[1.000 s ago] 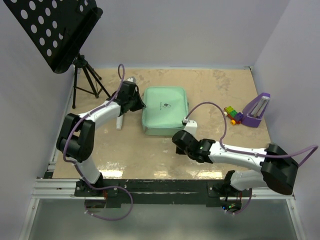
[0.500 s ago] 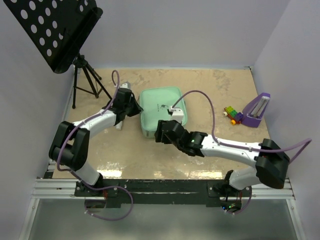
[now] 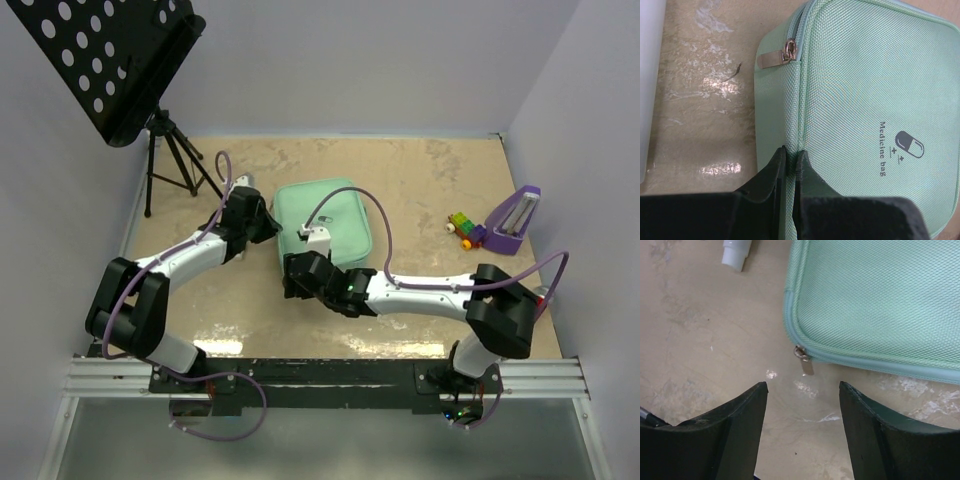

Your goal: Organize the medicine kit

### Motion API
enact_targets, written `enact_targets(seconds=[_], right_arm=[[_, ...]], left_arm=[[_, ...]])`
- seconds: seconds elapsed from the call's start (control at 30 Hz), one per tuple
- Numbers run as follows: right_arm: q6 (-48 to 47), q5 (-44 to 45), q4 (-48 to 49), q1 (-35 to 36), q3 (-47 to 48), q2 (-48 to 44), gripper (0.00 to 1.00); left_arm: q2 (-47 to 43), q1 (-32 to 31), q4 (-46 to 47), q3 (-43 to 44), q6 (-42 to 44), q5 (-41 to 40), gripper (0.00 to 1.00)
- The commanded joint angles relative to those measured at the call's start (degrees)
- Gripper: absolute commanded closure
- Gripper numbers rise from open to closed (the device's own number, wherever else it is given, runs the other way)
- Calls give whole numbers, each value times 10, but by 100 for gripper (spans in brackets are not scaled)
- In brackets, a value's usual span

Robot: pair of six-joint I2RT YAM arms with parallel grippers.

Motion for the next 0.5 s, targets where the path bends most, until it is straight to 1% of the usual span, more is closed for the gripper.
enact_targets(seconds=[0.0,0.2,0.33,0.47], right_arm=[[16,12,19,16,0,-4,37],[62,59,24,16,6,22,43],[79,92,11,16,31,56,47],[90,113,15,16,39,70,52]], left_arm=[[-18,-4,-40,-12,-9,-8,100],[-35,-4,-42,-27,-14,-12,100],[-41,-4,-46,-30,-12,-12,100],[-43,-4,-46,-33,-8,-11,100]])
